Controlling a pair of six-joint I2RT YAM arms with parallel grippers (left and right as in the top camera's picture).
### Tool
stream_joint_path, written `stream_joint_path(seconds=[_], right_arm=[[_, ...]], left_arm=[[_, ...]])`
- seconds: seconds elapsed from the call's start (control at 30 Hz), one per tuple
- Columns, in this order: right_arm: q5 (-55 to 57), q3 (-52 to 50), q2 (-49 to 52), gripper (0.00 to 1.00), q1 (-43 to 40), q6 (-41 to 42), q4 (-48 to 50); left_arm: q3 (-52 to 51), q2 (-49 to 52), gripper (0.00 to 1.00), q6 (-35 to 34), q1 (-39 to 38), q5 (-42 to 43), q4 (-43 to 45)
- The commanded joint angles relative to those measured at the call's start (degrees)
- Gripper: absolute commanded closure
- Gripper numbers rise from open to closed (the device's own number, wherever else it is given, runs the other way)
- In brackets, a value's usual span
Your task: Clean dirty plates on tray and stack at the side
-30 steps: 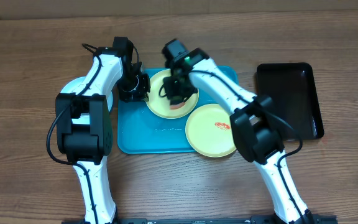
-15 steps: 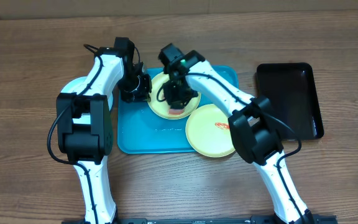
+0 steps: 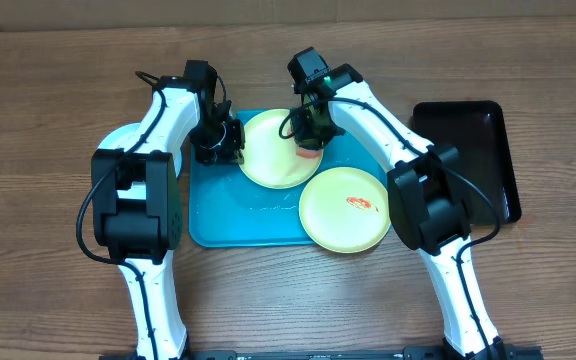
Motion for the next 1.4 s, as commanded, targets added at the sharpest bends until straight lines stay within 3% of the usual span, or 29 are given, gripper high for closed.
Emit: stream_joint_path(seconds=[0.0,0.27,0.57,0.97,1.17,1.37], right_arm=[[-3.4,-0.1,1.9,0.96,1.5,-0.4,3.8],[-6.3,-0.1,2.1,0.96,7.4,-0.4,5.5],[-5.8,-0.1,2.1,0.96,10.2,-2.2,-2.7],[8.6,0.0,2.1,0.96,3.4,-4.7,-7.5],[8.7,3.2,2.1,0.96,1.5,-4.0,-6.5],[2.5,13.4,2.0,0.96,1.5,-2.9,-8.3]], left_arm=[[-0.9,1.4,0.96,1.6,0.0,-0.7,-0.2],[-0.9,1.4,0.96,1.6,0.0,-0.7,-0.2],[-0.9,1.4,0.96,1.5,0.0,-0.7,-0.1],[-0.9,1.4,0.96,1.6,0.0,-0.7,-0.1],[-0.9,1.4,0.96,1.6,0.0,-1.3,-0.1],[-0.9,1.4,0.96,1.5,0.0,-2.9,-0.1]])
